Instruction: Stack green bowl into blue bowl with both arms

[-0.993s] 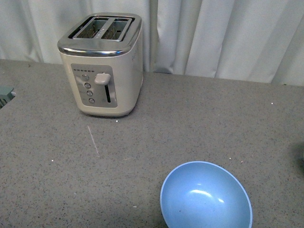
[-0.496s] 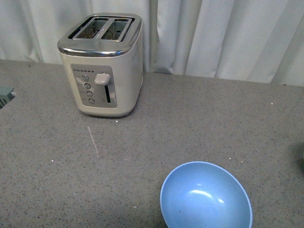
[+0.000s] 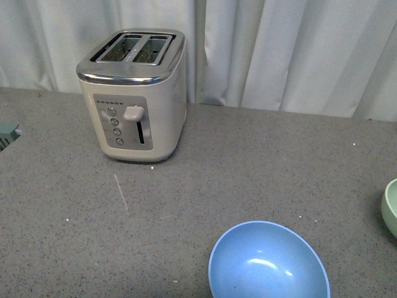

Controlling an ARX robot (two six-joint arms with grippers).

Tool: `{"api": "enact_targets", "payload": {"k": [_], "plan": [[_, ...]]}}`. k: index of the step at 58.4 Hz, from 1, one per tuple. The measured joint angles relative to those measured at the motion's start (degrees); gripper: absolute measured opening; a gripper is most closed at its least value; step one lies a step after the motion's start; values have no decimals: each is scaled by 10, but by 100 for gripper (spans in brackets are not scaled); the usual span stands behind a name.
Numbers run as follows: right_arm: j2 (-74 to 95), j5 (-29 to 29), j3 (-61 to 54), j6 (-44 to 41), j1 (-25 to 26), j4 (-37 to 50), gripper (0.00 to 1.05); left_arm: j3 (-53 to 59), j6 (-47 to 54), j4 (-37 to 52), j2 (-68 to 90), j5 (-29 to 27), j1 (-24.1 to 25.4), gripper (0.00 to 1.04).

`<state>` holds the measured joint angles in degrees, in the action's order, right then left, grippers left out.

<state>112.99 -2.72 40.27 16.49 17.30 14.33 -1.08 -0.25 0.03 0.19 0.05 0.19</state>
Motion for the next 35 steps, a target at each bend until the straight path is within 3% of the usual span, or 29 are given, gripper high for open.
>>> {"api": "enact_targets", "payload": {"k": [17,35], "plan": [[-6,-34,-5,38,2,31,3,0,0,0,0,0,0,98],[-78,-80,-19,62,22,26,3,0,0,0,0,0,0,98]]}}
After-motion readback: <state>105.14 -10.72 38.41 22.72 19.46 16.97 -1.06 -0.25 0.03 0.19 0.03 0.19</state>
